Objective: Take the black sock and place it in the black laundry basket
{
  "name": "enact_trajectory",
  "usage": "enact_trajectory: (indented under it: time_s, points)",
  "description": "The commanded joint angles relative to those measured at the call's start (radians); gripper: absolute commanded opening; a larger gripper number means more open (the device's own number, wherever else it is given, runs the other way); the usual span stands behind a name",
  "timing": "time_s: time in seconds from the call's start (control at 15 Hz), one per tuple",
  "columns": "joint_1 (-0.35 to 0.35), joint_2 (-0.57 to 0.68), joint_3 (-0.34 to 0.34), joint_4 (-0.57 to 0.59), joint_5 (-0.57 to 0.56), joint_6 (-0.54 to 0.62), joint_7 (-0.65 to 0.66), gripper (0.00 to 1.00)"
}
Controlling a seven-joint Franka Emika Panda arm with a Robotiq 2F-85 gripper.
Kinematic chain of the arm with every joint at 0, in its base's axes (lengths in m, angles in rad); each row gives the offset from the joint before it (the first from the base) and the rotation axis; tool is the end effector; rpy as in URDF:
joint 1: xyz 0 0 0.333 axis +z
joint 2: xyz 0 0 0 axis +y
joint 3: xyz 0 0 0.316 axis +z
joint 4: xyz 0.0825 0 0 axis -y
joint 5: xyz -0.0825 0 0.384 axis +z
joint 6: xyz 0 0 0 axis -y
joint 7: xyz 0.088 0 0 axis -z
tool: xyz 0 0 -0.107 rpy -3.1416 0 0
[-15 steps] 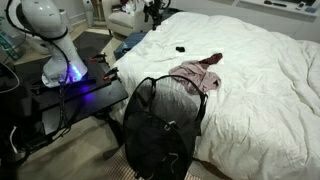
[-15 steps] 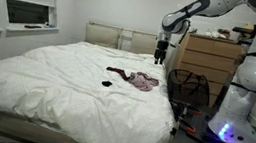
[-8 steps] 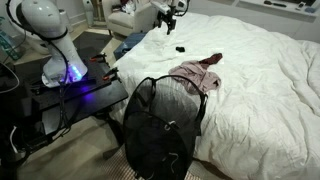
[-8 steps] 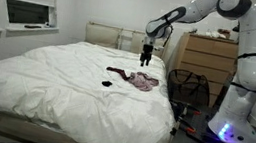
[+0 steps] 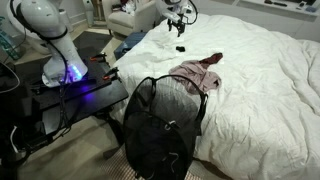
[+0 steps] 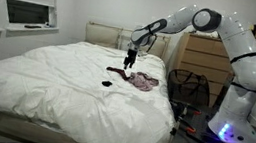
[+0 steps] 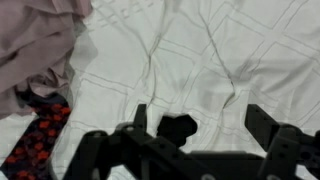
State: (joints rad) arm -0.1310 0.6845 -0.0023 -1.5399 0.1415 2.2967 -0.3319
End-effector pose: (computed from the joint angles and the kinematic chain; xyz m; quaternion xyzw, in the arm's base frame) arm 0.7085 -0.0917 0.2575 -0.9964 -0.0543 -0.0475 0.0440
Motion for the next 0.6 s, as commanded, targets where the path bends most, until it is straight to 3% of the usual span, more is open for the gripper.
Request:
enact_trajectory:
  time_s: [0.0, 0.53]
  points:
    - [-0.024, 0.146, 0.043, 0.182, -0.007, 0.036, -0.018, 1.0]
    - [-0.034, 0.39, 0.103, 0.489, -0.024, 0.025, -0.072, 1.0]
